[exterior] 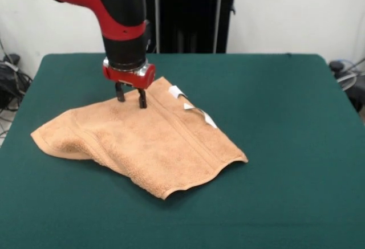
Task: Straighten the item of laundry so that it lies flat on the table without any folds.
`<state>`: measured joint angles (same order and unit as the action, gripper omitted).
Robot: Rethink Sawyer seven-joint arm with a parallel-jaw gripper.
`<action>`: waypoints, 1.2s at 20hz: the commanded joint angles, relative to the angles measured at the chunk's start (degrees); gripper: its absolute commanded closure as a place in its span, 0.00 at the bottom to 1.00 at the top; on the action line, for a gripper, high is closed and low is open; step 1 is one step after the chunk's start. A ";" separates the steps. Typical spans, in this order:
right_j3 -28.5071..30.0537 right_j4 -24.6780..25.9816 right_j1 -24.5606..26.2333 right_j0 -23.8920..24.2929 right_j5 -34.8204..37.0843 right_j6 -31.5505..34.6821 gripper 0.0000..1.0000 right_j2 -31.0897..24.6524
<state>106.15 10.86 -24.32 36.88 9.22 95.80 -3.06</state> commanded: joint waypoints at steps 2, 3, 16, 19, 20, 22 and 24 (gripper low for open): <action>-6.06 14.01 22.26 7.18 -21.63 2.14 0.00 -0.45; -6.80 14.59 21.72 6.62 -21.38 2.28 0.00 -0.38; -10.39 8.34 18.73 -0.71 -24.70 8.57 0.00 4.94; -11.60 5.82 19.25 -0.30 -22.47 9.15 0.00 5.07; -12.59 5.11 19.34 -1.75 -21.56 8.59 0.00 6.53; -13.83 5.47 19.16 -2.85 -20.37 7.17 0.00 7.87; -14.60 5.24 18.85 -3.89 -19.01 6.61 0.00 8.95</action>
<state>109.20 20.39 -23.85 33.39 -7.67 95.79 0.89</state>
